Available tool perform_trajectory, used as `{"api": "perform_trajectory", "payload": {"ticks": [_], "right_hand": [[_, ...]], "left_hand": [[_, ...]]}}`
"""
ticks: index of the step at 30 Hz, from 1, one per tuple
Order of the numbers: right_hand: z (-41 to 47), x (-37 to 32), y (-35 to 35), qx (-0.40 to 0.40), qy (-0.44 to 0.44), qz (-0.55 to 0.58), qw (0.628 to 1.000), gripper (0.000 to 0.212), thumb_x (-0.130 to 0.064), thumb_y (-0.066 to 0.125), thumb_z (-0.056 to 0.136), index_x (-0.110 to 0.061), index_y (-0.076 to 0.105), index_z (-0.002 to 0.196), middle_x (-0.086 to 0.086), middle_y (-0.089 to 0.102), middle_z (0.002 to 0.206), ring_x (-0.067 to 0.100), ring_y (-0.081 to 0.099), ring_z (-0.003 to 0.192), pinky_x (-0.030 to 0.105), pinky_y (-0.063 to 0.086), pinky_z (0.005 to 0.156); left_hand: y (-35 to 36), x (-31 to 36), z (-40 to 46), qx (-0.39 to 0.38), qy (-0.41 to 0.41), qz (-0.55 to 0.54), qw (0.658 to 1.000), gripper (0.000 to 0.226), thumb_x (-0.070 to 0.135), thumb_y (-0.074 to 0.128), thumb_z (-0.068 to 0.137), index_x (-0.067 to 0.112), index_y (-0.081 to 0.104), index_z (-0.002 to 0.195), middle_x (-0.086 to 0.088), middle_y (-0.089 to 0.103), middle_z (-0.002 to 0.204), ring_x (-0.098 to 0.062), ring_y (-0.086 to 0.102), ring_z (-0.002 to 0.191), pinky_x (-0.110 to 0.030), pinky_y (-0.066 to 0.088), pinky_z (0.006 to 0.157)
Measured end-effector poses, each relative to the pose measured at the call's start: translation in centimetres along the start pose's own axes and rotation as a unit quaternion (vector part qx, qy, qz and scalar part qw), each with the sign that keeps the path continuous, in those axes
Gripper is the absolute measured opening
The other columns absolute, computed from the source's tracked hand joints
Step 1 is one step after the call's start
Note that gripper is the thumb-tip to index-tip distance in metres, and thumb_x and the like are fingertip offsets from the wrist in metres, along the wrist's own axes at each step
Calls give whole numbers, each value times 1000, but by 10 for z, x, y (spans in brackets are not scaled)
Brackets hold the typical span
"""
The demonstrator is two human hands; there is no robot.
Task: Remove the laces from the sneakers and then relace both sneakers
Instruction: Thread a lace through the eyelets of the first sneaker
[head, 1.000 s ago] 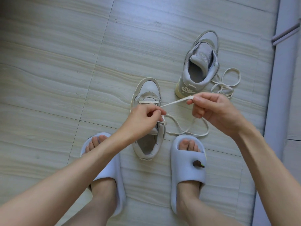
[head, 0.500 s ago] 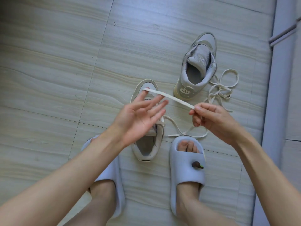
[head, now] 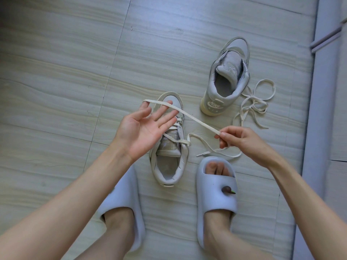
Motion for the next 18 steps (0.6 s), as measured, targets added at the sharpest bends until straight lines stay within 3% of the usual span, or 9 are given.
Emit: {"api": "perform_trajectory", "payload": {"ticks": [3, 6, 10, 14, 18], "right_hand": [[1, 6, -4, 9, 13, -4, 1000, 16, -12, 53, 94, -12, 66, 84, -5, 62, 62, 3, 57, 62, 12, 46, 66], [2, 14, -7, 27, 25, -26, 999, 17, -14, 54, 94, -14, 66, 81, -2, 58, 61, 3, 54, 58, 13, 45, 64], [3, 24, -6, 44, 35, -35, 998, 20, -17, 54, 94, -17, 66, 79, -4, 49, 57, 3, 47, 53, 14, 42, 57], [5, 29, 0, 58, 42, -22, 997, 25, -13, 44, 99, -12, 62, 80, 1, 43, 59, 8, 40, 51, 18, 38, 53], [5, 29, 4, 59, 52, -21, 997, 26, -13, 44, 99, -13, 60, 78, -4, 42, 59, 7, 36, 51, 14, 31, 49]], "left_hand": [[-2, 8, 2, -4, 9, -26, 1000, 17, 1, 36, 87, 8, 50, 90, -25, 59, 123, -41, 59, 111, -49, 46, 91], [-8, 20, 5, 17, 32, -39, 999, 31, 3, 33, 88, -8, 52, 111, -20, 61, 123, -35, 63, 107, -45, 48, 87], [-11, 28, 7, 25, 56, -65, 996, 38, 3, 37, 85, -7, 49, 119, -19, 63, 119, -35, 63, 105, -46, 48, 86], [-14, 20, 7, 27, 34, -17, 999, 14, 10, 38, 94, 14, 49, 85, -22, 61, 122, -42, 60, 109, -50, 47, 90], [-18, 15, 6, 41, 20, -17, 999, 18, 16, 35, 100, 18, 42, 84, -25, 59, 123, -45, 59, 109, -52, 47, 89]]}}
Point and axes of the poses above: each hand's wrist, its own z-axis towards the middle knuckle, its own y-axis out of the palm, x = y × z, the point moved 3 cm from there along z, towards the middle knuckle
